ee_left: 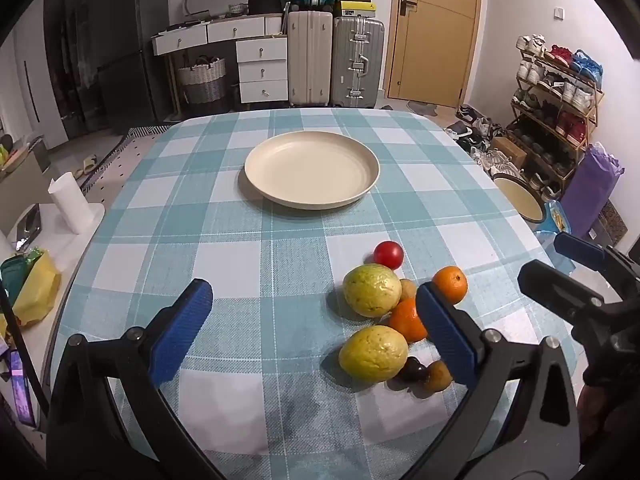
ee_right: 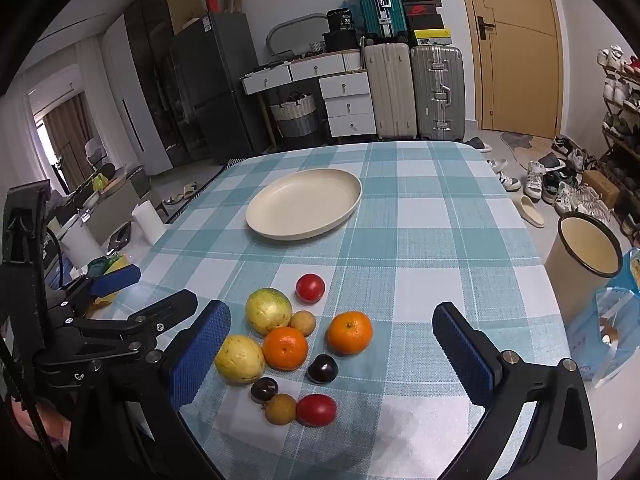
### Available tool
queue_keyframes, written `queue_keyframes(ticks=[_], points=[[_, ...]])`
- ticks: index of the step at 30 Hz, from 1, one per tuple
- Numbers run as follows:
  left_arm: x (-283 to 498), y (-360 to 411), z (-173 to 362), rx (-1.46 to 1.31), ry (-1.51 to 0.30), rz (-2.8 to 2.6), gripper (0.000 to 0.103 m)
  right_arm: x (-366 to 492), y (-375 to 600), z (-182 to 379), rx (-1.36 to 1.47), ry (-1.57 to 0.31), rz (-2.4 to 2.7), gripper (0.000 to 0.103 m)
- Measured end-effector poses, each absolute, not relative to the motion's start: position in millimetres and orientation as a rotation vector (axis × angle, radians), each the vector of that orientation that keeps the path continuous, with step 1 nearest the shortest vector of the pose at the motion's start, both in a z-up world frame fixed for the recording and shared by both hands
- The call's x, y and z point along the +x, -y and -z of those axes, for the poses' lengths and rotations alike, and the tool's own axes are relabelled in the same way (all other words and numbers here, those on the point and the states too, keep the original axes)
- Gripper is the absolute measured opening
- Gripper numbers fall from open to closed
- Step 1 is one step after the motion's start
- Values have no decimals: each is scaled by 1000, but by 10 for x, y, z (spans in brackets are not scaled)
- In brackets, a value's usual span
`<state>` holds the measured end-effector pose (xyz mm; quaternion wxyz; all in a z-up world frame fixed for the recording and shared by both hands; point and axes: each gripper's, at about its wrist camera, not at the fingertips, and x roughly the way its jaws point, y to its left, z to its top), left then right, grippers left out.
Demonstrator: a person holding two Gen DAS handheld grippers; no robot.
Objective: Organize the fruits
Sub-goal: 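Move both grippers toward the fruit cluster on the tablecloth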
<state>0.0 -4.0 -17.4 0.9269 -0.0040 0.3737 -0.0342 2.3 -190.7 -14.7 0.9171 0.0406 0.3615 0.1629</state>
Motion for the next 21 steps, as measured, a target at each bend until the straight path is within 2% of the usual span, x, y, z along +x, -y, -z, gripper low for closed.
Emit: queue_keyframes(ticks=[21], points=[[64, 35, 331, -14, -824, 63, 102, 23, 1907, 161, 86, -734, -334, 103]])
